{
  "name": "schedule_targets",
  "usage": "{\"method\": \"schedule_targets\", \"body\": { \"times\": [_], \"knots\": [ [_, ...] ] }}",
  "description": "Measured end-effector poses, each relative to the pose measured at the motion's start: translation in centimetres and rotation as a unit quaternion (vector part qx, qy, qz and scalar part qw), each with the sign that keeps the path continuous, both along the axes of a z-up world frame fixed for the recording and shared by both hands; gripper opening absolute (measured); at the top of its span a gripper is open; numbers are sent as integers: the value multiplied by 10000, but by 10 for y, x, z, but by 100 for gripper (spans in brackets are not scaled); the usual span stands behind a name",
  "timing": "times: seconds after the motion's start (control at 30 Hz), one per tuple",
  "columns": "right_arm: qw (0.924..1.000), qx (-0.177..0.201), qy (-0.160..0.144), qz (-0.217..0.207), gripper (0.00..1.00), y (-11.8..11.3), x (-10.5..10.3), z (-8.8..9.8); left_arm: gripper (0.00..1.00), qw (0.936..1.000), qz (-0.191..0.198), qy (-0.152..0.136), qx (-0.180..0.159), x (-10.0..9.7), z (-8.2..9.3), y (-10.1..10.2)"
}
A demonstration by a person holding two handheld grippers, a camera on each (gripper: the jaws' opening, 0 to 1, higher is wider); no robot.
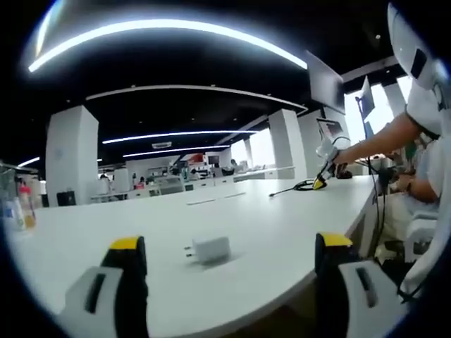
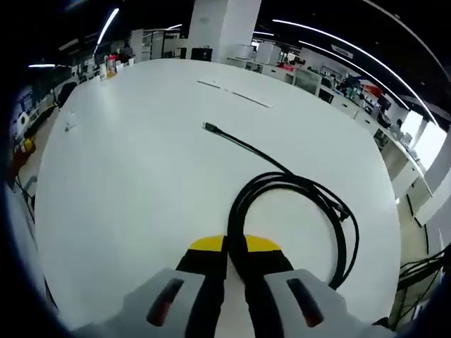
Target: Plug the desk Type‑C cable into the charger adapter.
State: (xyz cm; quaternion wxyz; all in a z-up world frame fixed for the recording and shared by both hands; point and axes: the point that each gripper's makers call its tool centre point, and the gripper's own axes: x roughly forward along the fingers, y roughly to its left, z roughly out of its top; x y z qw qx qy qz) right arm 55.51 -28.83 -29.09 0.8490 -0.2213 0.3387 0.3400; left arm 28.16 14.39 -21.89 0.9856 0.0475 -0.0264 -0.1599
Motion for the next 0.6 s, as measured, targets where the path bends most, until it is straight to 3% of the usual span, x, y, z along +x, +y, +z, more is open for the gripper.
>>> {"method": "schedule_targets", "body": {
  "times": [0.13,0.5,0.6],
  "knots": [
    [10000,16,70,41,5,-3,3,0,100,10000,4,26,-18,0,-1,0],
    [9998,-153,4,159,3,20,-23,1,100,9999,41,65,-70,-2,-5,3],
    [9999,-118,12,117,3,17,-19,1,100,9999,45,74,-81,-2,-6,4]
  ]
}}
